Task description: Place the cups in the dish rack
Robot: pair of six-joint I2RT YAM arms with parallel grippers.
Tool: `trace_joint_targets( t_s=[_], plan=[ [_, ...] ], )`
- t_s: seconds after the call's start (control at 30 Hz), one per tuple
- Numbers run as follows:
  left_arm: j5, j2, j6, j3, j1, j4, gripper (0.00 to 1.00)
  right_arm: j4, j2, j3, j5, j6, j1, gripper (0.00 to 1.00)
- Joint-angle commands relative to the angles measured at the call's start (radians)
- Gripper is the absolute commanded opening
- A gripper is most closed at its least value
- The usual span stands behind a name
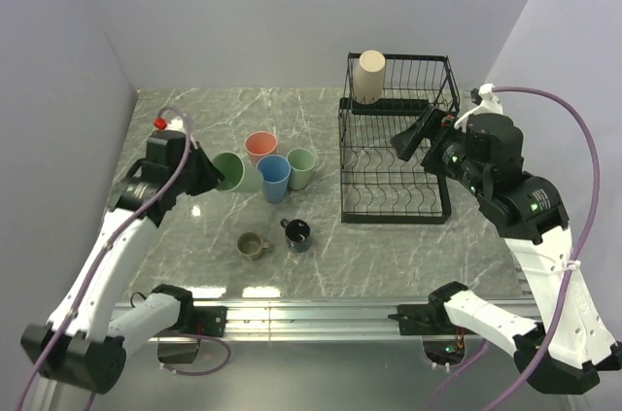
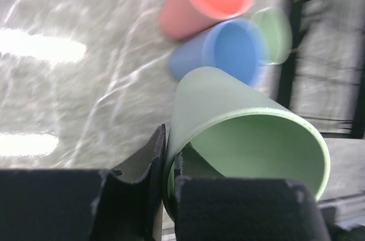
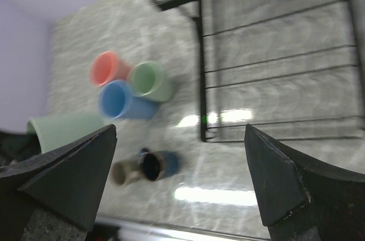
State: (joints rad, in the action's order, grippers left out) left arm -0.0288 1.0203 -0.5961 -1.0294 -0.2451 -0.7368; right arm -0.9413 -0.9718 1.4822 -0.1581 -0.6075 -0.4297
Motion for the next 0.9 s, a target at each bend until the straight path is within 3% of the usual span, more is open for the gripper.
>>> trace_joint_targets(
  t_s=[0.0, 0.17, 0.3, 0.43, 0.5, 0.7, 0.87],
  plan=[
    [-0.075, -0.087, -0.048, -0.052, 0.012, 0.006, 0.0, 0.195, 0.041, -0.026, 0.23, -0.029, -0.003, 1.0],
    [-0.209, -0.155, -0.125, -0.132, 0.023, 0.025, 0.0, 0.435, 0.044, -0.152, 0.575, -0.187, -0.004, 1.0],
    [-0.322, -0.158, -0.151, -0.195, 0.023, 0.034, 0.0, 0.643, 0.032, -0.246, 0.667, -0.311, -0.012, 1.0],
    [-0.512, -0.225, -0.302, -0.063, 0.023, 0.285, 0.0, 0.798, 0.006, -0.341, 0.723, -0.437, -0.037, 1.0],
    [-0.575, -0.265, -0.445, 0.047, 0.023, 0.5, 0.0, 0.863, -0.007, -0.359, 0.729, -0.48, -0.056, 1.0],
    [-0.614, -0.325, -0.737, 0.242, 0.021, 0.929, 0.0, 1.033, -0.044, -0.375, 0.727, -0.57, -0.115, 1.0],
    [-0.594, -0.333, -0.847, 0.318, 0.018, 1.08, 0.0, 1.096, -0.096, -0.362, 0.706, -0.614, -0.161, 1.0]
  ],
)
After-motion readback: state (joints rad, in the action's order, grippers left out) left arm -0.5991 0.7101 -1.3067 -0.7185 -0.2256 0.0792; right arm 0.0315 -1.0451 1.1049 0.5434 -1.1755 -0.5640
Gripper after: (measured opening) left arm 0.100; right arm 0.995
